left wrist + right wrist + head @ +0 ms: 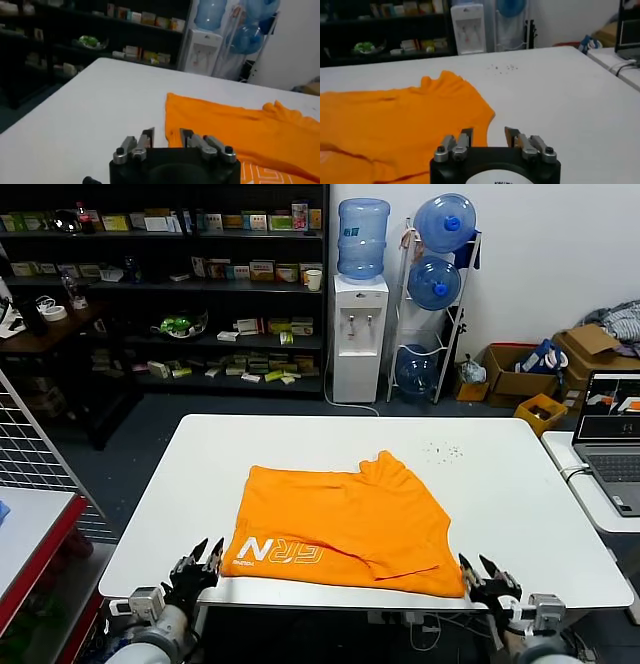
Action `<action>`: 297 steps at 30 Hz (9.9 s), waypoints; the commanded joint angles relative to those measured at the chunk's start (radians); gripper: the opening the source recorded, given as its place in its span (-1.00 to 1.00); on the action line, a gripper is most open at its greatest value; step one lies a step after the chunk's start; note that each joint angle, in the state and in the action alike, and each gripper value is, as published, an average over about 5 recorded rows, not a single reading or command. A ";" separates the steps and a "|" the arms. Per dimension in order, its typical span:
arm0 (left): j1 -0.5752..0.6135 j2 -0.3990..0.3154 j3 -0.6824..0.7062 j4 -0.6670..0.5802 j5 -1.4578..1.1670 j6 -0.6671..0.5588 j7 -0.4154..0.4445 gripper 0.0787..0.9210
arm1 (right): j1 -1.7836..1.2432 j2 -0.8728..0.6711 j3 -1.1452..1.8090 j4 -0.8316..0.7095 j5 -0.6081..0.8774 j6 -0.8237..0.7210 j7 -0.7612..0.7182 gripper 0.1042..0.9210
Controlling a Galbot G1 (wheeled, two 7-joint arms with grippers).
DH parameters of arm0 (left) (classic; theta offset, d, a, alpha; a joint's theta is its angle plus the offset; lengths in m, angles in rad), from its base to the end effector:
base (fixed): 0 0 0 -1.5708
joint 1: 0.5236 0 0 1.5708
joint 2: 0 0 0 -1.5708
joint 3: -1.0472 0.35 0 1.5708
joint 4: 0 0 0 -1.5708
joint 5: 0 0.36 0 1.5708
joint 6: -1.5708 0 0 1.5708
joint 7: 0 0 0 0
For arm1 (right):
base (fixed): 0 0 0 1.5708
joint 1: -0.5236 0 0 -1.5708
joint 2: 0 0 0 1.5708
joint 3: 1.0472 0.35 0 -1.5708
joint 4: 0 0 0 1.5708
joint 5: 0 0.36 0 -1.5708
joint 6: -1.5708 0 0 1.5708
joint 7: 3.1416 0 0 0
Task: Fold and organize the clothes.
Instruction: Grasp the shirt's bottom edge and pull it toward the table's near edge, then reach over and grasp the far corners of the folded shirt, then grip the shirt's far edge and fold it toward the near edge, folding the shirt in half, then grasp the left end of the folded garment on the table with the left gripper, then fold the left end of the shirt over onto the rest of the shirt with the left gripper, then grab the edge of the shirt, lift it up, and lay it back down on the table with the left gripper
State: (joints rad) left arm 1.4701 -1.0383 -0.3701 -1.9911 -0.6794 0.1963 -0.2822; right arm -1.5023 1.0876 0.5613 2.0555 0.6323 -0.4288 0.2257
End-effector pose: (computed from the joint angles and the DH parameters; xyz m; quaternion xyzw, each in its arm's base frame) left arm 0.2139 0.0598 -0.3161 -0.0318 -0.9784 0.0818 0.1871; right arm 0.2174 -0.0953 -0.2799 0.0010 -0.9727 -0.0439 0.2277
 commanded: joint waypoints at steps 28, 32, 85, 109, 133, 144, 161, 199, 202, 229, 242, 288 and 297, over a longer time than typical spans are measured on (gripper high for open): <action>-0.873 -0.149 0.378 0.916 -0.049 0.038 0.186 0.77 | 0.956 0.255 -0.371 -1.041 -0.098 -0.039 -0.124 0.76; -0.879 -0.158 0.380 0.926 -0.039 0.045 0.187 0.77 | 0.957 0.263 -0.373 -1.048 -0.103 -0.038 -0.129 0.74; -0.438 0.005 0.263 0.236 -0.026 0.041 0.065 -0.97 | 0.366 -0.001 -0.215 -0.189 0.092 -0.093 0.009 -0.95; -0.113 -0.003 0.126 0.071 0.066 0.005 0.062 -0.49 | -0.032 -0.011 -0.029 0.090 0.037 -0.092 0.004 -0.34; -0.202 -0.137 0.111 0.358 0.080 -0.049 0.143 0.77 | -0.026 0.037 -0.037 0.069 0.013 -0.090 0.007 0.76; -0.213 -0.134 0.116 0.371 0.113 -0.074 0.136 0.24 | -0.029 0.040 -0.037 0.067 0.010 -0.089 0.007 0.76; -0.152 -0.084 0.108 0.188 0.145 -0.095 0.106 -0.86 | -0.018 0.043 -0.040 0.053 0.005 -0.081 0.007 0.76; -0.118 -0.001 0.059 -0.041 -0.102 0.123 -0.075 -0.88 | 0.028 0.109 -0.102 0.004 -0.045 -0.025 -0.010 0.76; -0.182 -0.103 0.152 -0.023 -0.099 0.150 -0.102 -0.88 | 0.012 0.117 -0.087 0.005 -0.049 -0.023 -0.011 0.76; -0.260 -0.261 0.265 0.038 -0.029 0.178 -0.114 -0.61 | 0.010 0.146 -0.099 0.003 -0.073 -0.025 -0.008 0.76; -0.117 0.006 -0.020 0.074 -0.075 0.110 0.015 0.30 | 0.013 0.132 -0.098 -0.002 -0.064 -0.025 -0.009 0.76; -0.122 0.015 -0.008 0.264 -0.091 0.001 0.159 -0.12 | 0.018 0.146 -0.114 -0.009 -0.069 -0.030 -0.001 0.76; -0.114 0.006 -0.008 0.244 -0.077 -0.013 0.161 -0.74 | 0.015 0.149 -0.115 -0.011 -0.071 -0.028 -0.001 0.76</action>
State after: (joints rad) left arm 1.3527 -1.0317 -0.3764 -1.7368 -0.7611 0.1881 -0.1230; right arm -1.4871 1.2357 0.4470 2.0448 0.5622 -0.4578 0.2246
